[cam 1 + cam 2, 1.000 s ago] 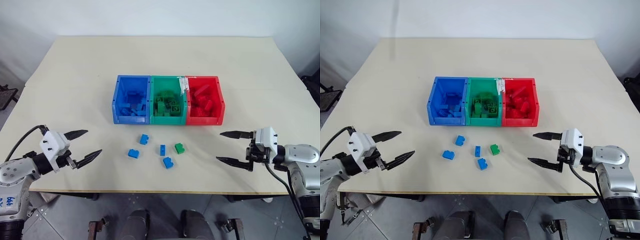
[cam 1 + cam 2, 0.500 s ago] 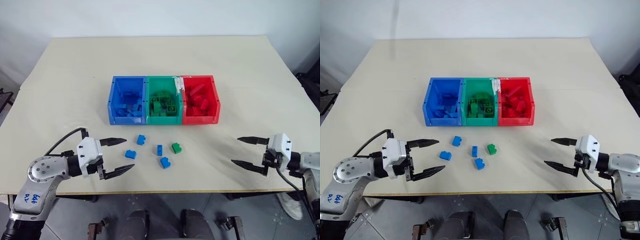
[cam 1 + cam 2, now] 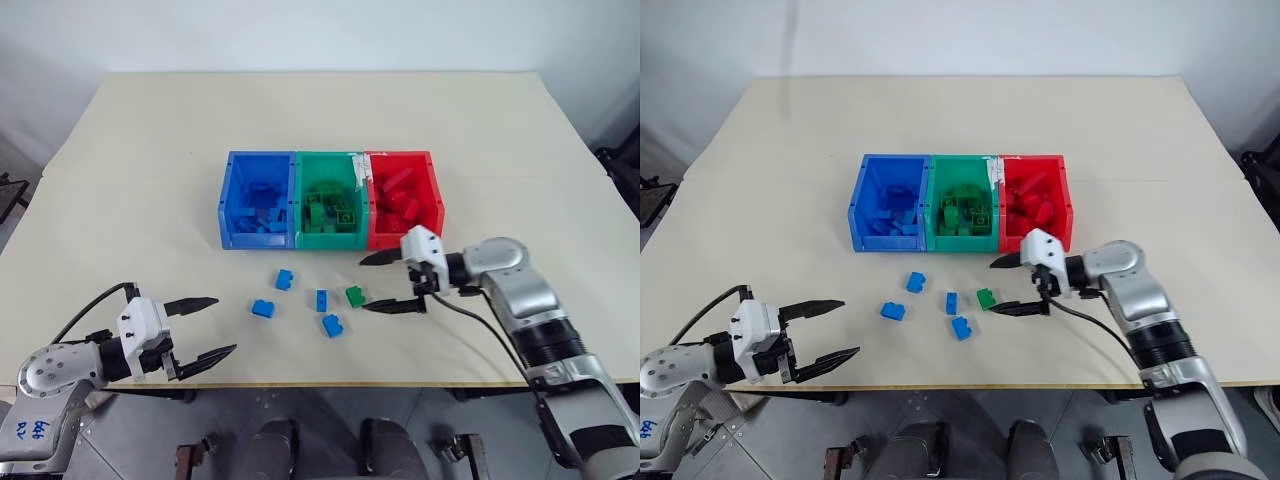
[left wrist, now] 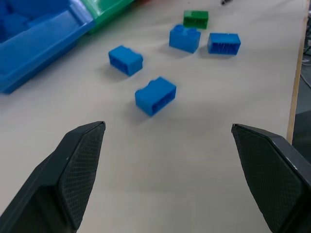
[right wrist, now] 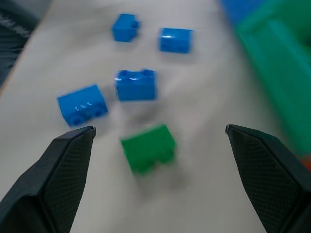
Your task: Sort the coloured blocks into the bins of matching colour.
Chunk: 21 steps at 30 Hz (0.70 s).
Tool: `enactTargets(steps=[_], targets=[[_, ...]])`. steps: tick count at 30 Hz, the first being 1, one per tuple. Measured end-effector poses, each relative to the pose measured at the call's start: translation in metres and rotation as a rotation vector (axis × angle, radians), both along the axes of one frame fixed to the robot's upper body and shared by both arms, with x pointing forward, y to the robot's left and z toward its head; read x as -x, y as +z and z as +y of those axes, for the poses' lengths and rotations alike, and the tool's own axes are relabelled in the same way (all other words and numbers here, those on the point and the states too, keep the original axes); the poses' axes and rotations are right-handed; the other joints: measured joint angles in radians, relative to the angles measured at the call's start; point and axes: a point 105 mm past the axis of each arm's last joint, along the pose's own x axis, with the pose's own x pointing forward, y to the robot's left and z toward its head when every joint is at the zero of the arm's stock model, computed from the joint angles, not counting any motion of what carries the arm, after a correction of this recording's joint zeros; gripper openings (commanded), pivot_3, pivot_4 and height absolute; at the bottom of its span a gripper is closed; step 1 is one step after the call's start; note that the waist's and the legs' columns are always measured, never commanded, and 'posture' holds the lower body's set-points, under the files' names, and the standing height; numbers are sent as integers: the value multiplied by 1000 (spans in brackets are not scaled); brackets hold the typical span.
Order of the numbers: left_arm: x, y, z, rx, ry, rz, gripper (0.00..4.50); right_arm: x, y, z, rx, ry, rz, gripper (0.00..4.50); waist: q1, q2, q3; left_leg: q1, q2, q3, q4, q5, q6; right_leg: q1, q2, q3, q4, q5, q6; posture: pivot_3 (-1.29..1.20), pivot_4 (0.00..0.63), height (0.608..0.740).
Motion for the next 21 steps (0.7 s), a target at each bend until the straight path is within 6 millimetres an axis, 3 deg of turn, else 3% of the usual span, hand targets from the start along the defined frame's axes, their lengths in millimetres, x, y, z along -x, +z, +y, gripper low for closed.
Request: enactTargets(steps=[3,12,16,21], targets=[[5,-5,4,1,20,20,4388,2,-12,4,43,37,36,4500,4,0,0,0,0,0,0,0,0,0,0,0,0,0,0,0,150,740],[6,-5,6,51,72,-7,4500,-3,-10,4,56,59,6,1574,3,0,0,0,0,0,0,0,0,0,0,0,1,0,0,0,150,740],[3,1,-2,112,96,-36,4500,-3,1,5,-9,31,5,1531,4,0,0,0,0,0,1,0,0,0,0,-1,1,0,0,0,150,740],[0,7,-8,170,129,-52,4500,-17,42,10,-161,-84,-34,1531,3,0,0,0,0,0,0,0,-1,-1,0,0,1,0,0,0,150,740]])
